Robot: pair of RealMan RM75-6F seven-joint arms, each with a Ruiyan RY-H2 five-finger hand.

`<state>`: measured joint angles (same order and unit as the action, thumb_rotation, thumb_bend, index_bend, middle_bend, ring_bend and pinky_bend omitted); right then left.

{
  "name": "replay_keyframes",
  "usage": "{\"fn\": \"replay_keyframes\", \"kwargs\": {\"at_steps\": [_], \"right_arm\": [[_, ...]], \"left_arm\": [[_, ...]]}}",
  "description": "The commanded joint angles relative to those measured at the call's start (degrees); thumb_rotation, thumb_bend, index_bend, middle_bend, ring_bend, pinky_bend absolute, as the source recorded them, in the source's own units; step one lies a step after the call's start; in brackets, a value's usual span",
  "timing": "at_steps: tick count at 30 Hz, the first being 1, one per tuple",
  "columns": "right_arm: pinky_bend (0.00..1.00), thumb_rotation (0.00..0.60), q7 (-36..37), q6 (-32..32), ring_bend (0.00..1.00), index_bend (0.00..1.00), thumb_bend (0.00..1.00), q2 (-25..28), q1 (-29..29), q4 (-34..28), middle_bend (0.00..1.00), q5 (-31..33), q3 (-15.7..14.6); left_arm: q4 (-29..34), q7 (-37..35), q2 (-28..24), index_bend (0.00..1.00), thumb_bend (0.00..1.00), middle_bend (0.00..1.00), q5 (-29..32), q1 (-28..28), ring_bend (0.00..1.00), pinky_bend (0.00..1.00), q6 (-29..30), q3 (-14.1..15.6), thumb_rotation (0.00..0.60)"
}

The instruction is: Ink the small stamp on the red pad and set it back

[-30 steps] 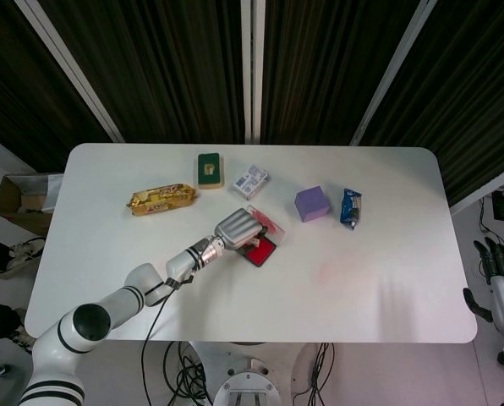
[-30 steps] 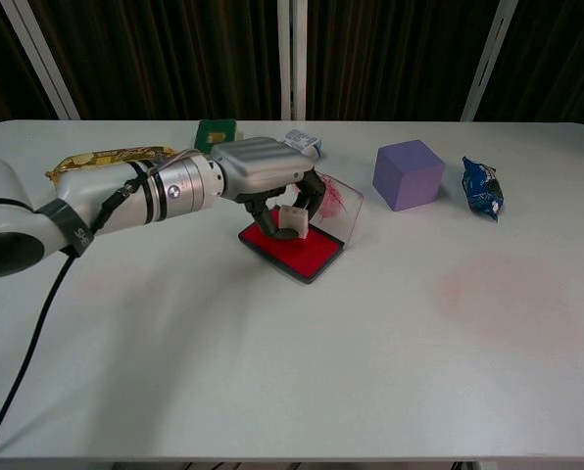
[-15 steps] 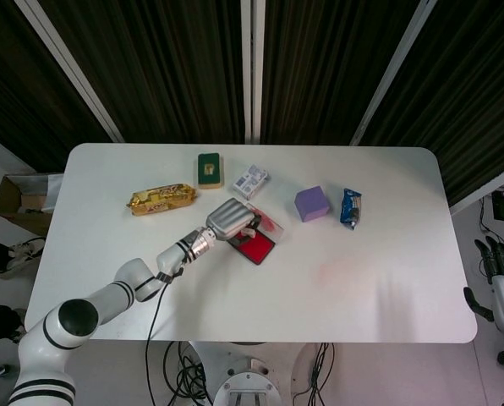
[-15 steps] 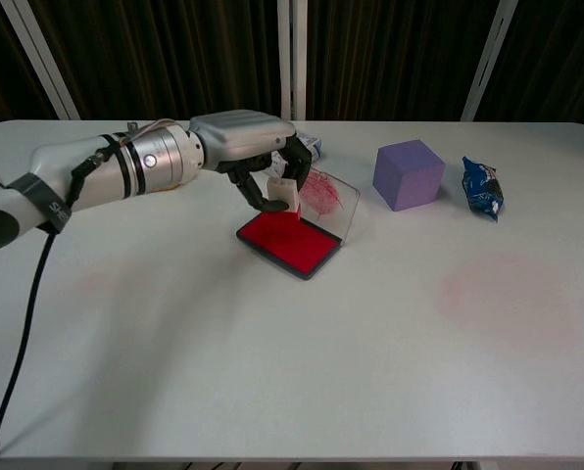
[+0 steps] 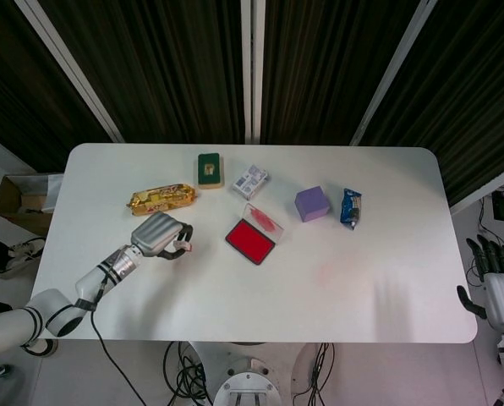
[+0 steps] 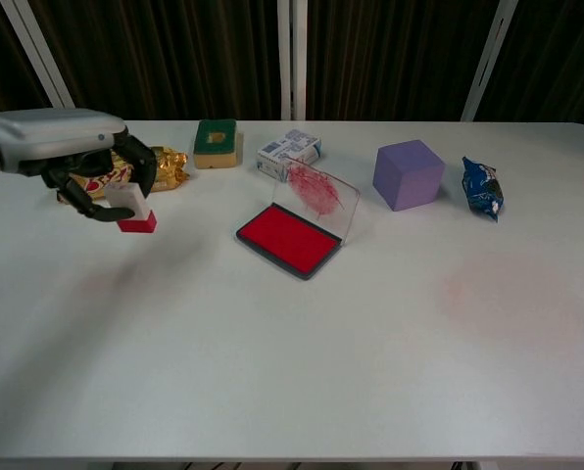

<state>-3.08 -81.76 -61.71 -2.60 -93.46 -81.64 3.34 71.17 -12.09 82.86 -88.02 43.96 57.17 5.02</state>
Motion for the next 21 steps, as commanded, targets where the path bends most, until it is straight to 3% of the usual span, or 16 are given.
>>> {"fn": "replay_keyframes", "kwargs": {"at_steps": [1, 21], "right_arm": [[0.0, 0.6, -0.7, 0.0, 0.0, 0.0, 0.26, -0.2, 0.0, -0.4, 0.0, -0.2, -0.2], [0.0, 0.6, -2.8, 0.0, 0.0, 0.0, 0.26, -0.1, 0.1, -1.7, 0.0, 0.3, -0.4]], "left_arm": [[-1.3, 0.7, 1.0, 0.66, 0.44, 0.64, 0.0, -4.1, 0.96, 0.98, 2.8, 2.4, 0.6], [-14.8, -5.6, 8.6, 0.63, 0.44, 0.62, -3.3, -8.4, 0.95, 0.97, 4.8, 2.5, 0.6]]}}
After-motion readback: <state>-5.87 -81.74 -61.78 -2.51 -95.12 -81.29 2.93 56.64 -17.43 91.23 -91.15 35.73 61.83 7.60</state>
